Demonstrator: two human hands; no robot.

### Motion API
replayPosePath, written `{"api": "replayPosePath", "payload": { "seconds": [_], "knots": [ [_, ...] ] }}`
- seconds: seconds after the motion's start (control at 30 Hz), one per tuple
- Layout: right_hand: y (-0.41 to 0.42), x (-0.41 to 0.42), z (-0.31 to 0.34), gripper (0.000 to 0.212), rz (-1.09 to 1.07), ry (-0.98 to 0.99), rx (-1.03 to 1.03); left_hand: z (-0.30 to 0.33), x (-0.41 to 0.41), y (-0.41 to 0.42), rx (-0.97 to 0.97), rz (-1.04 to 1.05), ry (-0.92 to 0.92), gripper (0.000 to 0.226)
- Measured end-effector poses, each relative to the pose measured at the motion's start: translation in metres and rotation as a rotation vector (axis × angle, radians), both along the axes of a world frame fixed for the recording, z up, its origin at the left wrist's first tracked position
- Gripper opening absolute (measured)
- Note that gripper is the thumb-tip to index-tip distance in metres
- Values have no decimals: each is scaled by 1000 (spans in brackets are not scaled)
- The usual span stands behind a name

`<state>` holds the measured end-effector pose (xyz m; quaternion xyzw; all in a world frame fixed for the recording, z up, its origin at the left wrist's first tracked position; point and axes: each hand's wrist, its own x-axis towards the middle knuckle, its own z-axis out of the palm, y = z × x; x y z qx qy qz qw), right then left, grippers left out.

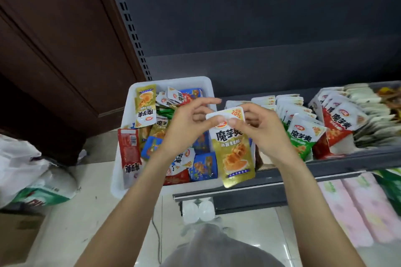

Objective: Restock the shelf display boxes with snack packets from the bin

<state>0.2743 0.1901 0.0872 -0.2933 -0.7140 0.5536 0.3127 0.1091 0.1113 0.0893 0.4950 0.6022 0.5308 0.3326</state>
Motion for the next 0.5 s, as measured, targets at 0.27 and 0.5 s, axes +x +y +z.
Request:
{"api": "replayPosePath", "payload": {
  "seconds": [0.27, 0.5],
  "knots": [
    [42, 93, -16, 18, -600, 163, 171, -33, 57, 60, 7, -91, 272, 30],
    [63, 94, -42, 6, -501, -102, 300, -39, 76, 101, -28, -116, 375, 38]
  ]
}}
